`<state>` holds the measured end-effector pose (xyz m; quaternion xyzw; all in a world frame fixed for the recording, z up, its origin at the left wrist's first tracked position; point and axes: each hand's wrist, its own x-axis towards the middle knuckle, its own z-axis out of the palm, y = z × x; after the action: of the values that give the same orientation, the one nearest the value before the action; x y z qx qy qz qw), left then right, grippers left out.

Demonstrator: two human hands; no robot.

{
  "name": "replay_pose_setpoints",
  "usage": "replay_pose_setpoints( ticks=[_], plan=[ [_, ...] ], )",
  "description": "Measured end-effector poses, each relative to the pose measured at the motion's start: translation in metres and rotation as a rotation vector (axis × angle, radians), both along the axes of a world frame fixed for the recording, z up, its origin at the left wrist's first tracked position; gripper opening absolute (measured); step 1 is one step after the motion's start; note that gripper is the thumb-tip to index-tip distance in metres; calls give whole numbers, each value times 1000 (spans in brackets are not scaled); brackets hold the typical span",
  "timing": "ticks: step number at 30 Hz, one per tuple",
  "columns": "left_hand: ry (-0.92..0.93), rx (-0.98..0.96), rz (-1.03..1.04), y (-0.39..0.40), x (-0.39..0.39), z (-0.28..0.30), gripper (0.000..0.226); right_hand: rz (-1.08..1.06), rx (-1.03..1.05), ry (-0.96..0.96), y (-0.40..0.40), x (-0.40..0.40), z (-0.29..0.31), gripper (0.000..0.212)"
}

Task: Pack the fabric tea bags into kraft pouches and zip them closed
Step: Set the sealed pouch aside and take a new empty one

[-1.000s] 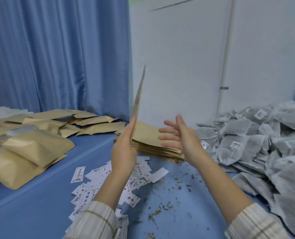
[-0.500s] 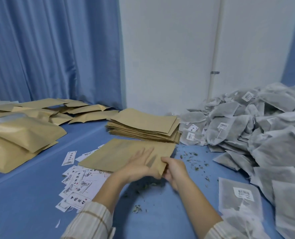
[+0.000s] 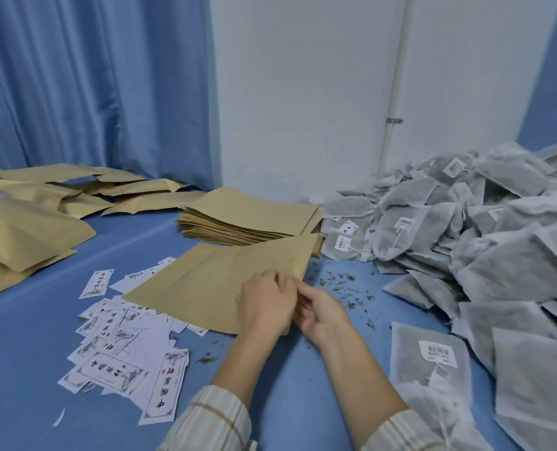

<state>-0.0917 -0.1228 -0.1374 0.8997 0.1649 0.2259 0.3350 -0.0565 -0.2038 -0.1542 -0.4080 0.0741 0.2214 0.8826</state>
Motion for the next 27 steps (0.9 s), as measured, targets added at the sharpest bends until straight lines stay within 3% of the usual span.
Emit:
replay_pose_setpoints(
  ticks=[6, 11, 17, 22, 25, 27],
  plan=[
    [19, -430, -131, 8, -4, -6, 33, 7, -26, 13, 8, -1, -2, 8],
    [-5, -356, -211, 9, -6, -8, 41, 29, 30, 26, 7, -1, -2, 16],
    [-156, -354, -98, 11, -5, -11, 26, 16, 49, -5, 6, -4, -4, 26],
    [-201, -545, 12, 7, -3, -13, 23, -8, 68, -29, 12, -7, -7, 14],
    [-201, -646, 26, 9, -3, -13, 22, -29, -1, -95, 14, -7, -6, 10],
    [-189, -596, -15, 7, -4, -15, 26, -107, -182, -156, 12, -6, -2, 11]
  ],
)
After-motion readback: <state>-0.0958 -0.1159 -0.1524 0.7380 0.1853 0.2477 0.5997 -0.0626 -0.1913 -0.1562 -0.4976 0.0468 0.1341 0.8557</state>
